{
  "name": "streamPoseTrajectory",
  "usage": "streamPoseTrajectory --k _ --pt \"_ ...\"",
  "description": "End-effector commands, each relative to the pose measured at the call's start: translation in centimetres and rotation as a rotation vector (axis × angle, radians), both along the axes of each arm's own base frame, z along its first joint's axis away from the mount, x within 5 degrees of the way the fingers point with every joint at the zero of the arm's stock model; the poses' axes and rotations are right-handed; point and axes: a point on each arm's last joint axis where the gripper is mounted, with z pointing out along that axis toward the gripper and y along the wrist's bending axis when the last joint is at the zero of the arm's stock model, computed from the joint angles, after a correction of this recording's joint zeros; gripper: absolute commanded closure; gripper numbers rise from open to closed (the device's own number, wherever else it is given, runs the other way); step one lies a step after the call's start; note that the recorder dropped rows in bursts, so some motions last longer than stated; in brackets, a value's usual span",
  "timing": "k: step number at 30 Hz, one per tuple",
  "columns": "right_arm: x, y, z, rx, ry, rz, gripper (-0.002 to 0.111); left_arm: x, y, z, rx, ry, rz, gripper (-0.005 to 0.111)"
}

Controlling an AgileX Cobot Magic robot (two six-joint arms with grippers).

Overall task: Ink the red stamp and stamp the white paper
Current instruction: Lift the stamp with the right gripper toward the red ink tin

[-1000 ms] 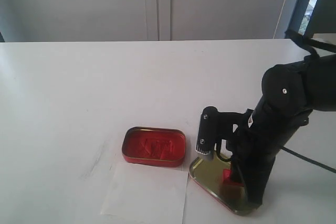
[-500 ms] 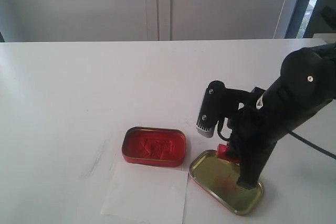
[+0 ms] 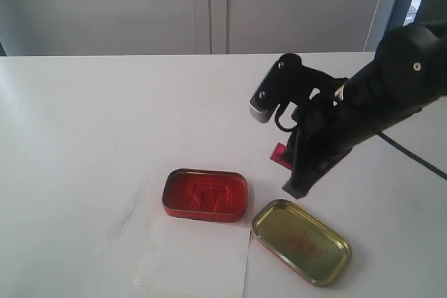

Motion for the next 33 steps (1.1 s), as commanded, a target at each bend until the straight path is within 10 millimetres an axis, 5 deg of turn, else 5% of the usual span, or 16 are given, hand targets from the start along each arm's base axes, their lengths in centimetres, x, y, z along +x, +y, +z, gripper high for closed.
streamPoseTrajectory --k 1,18,26,33 --pt "1.2 0.8 0.9 0.022 0.049 -0.051 0.108 0.0 0.0 -0.1 -0.005 -0.004 0.003 0.107" --pt "6.5 4.0 1.3 0.008 0.234 -0.135 0.108 0.0 0.0 -0.1 -0.005 -0.004 0.003 0.107" --pt "7.5 5.3 0.6 0.003 0.261 -0.118 0.108 0.0 0.0 -0.1 -0.005 -0.004 0.003 0.107" --pt "7.6 8.4 0.0 -0.005 0.256 -0.05 0.108 0.0 0.0 -0.1 -0.005 -0.004 0.003 0.107"
